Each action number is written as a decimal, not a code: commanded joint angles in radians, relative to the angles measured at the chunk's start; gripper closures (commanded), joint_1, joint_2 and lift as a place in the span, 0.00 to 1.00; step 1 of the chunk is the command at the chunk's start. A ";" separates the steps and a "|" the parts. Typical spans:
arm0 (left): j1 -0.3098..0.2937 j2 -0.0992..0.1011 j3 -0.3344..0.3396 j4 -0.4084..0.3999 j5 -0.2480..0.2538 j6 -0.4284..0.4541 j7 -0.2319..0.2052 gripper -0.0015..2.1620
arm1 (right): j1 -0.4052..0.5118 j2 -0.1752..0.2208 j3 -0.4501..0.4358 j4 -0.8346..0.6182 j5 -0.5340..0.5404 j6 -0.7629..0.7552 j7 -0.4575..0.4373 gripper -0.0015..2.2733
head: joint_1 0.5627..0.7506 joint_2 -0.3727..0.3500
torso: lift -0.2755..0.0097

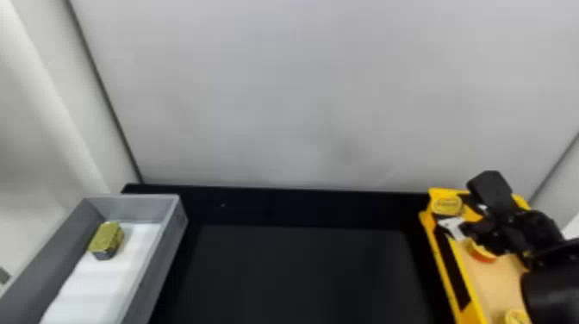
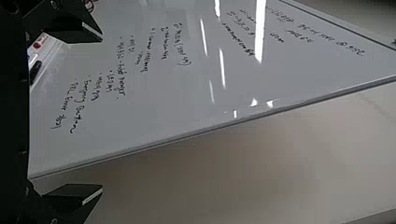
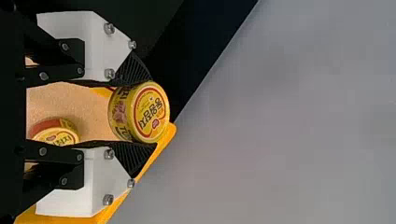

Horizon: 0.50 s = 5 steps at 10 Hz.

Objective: Pick up the round yellow can and place it in the yellow rectangular box

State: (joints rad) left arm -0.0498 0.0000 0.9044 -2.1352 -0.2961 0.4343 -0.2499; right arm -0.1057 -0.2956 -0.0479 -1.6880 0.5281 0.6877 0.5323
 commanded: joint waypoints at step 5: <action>0.002 -0.003 0.000 0.000 -0.005 0.008 0.000 0.06 | 0.011 -0.008 -0.116 -0.016 0.046 0.038 0.023 0.32 | 0.35 0.53 | 0.77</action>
State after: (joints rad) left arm -0.0483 0.0000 0.9032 -2.1353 -0.2995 0.4395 -0.2499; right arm -0.1016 -0.3035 -0.1482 -1.6881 0.5604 0.7213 0.5534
